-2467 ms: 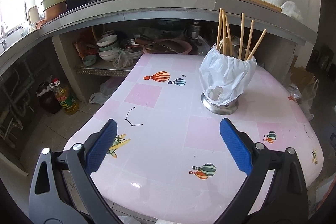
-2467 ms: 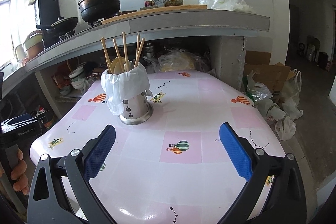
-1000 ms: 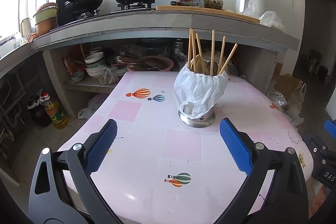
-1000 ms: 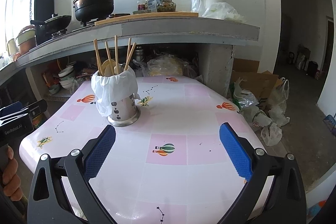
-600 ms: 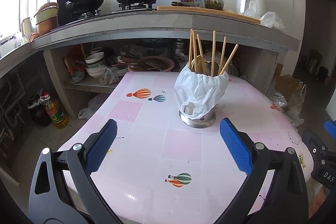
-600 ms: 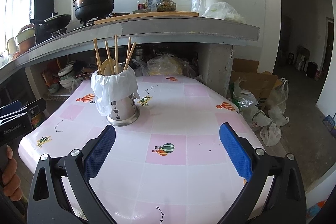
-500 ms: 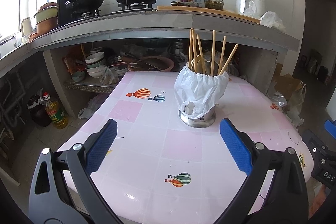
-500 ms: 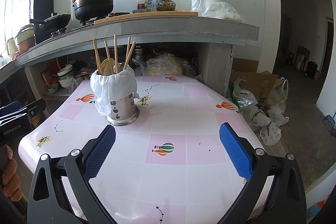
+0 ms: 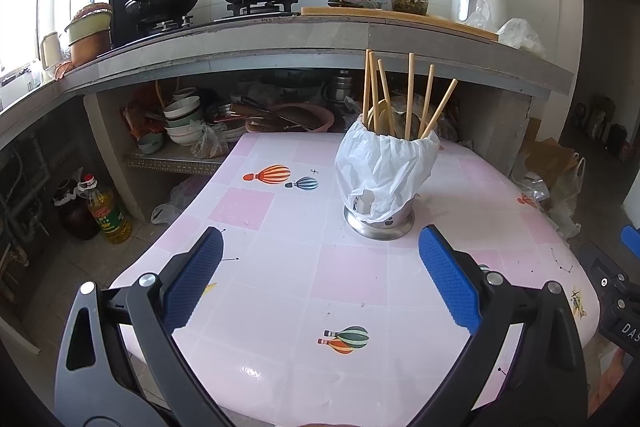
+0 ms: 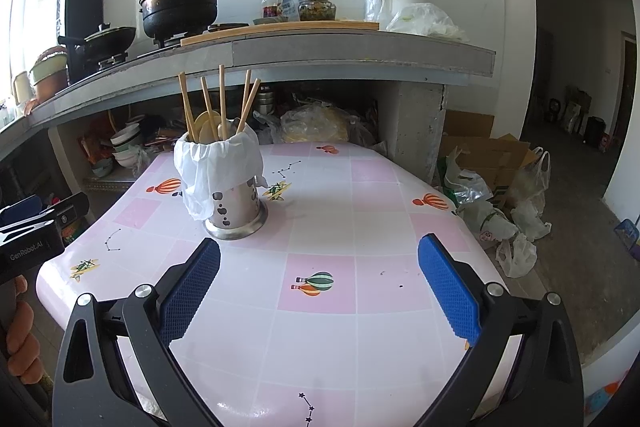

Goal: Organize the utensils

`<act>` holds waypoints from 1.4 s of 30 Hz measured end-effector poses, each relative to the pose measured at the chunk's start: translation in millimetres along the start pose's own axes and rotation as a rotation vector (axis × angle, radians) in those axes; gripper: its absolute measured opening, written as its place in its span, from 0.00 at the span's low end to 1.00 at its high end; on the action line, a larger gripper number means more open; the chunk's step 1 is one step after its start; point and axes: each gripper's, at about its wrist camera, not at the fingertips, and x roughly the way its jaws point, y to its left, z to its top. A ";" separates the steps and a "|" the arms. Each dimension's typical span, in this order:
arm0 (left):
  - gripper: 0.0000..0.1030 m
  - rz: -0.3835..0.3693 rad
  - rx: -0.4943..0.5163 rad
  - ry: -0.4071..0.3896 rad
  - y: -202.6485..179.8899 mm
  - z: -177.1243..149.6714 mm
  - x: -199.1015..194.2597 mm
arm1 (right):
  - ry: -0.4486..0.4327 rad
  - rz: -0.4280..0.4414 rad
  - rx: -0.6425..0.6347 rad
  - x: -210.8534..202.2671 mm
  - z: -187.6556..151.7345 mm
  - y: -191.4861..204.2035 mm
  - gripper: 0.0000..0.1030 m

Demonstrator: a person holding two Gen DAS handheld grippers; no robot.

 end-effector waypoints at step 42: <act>0.92 0.004 0.007 0.003 1.2 -1.5 1.1 | 0.004 0.010 -0.015 0.6 -0.1 8.0 0.94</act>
